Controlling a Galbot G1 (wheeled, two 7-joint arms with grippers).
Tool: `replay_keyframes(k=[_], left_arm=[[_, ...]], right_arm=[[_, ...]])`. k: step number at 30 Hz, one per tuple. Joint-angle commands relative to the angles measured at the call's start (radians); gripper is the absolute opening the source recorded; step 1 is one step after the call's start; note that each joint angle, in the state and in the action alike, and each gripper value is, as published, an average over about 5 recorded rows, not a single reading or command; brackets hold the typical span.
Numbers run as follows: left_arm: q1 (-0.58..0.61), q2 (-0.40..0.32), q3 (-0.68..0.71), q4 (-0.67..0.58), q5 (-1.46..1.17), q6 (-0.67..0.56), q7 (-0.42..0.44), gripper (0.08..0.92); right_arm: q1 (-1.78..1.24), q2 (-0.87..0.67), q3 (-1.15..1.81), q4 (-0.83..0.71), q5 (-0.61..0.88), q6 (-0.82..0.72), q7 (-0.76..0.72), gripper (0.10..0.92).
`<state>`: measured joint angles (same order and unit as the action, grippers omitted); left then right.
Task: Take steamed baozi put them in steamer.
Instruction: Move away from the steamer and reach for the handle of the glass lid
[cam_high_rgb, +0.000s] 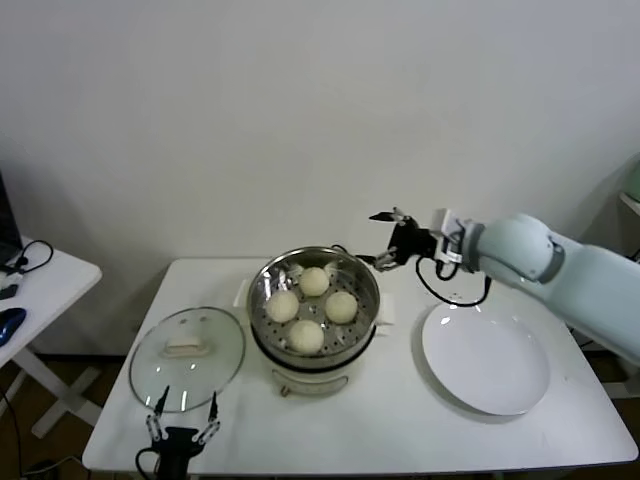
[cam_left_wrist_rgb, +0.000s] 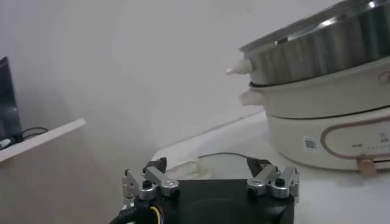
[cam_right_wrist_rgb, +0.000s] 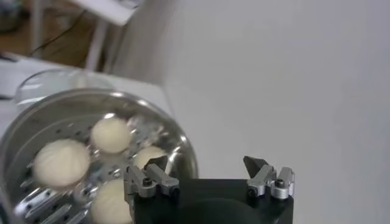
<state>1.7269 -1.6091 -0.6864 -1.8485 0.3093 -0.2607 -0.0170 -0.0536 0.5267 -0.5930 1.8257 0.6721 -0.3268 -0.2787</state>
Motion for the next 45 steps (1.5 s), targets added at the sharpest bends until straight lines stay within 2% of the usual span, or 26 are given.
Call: replay_keyframes(k=[1,9,21,30,34,40,45], left_arm=[[-0.004,0.001,0.000,-0.002,-0.028,-0.002,0.001,0.823],[-0.007,0.011,-0.003,-0.002,-0.042,-0.004,0.002,0.823],[-0.005,0.018,-0.014,-0.026,-0.059,-0.020,-0.008,0.823],[-0.041,0.026,-0.068,-0.035,0.014,-0.054,-0.054,0.823],[-0.055,0.035,-0.100,-0.034,0.157,-0.074,-0.104,0.823],[-0.110,0.070,-0.117,0.081,0.620,-0.094,-0.326,0.823],[-0.133,0.108,-0.116,0.150,0.841,-0.049,-0.378,0.823]], right_arm=[[-1.034,0.016,1.011,0.144,-0.125,0.098,0.167,0.823],[-1.456,0.291,1.314,0.164,-0.210,0.298,0.132,0.823],[-1.645,0.648,1.271,0.089,-0.303,0.626,0.120,0.823],[-1.697,0.728,1.202,0.011,-0.308,0.786,0.131,0.823],[-1.702,0.734,1.194,-0.012,-0.305,0.802,0.146,0.823],[-1.697,0.737,1.177,-0.036,-0.305,0.819,0.163,0.823],[-1.681,0.741,1.162,-0.057,-0.292,0.844,0.172,0.823]])
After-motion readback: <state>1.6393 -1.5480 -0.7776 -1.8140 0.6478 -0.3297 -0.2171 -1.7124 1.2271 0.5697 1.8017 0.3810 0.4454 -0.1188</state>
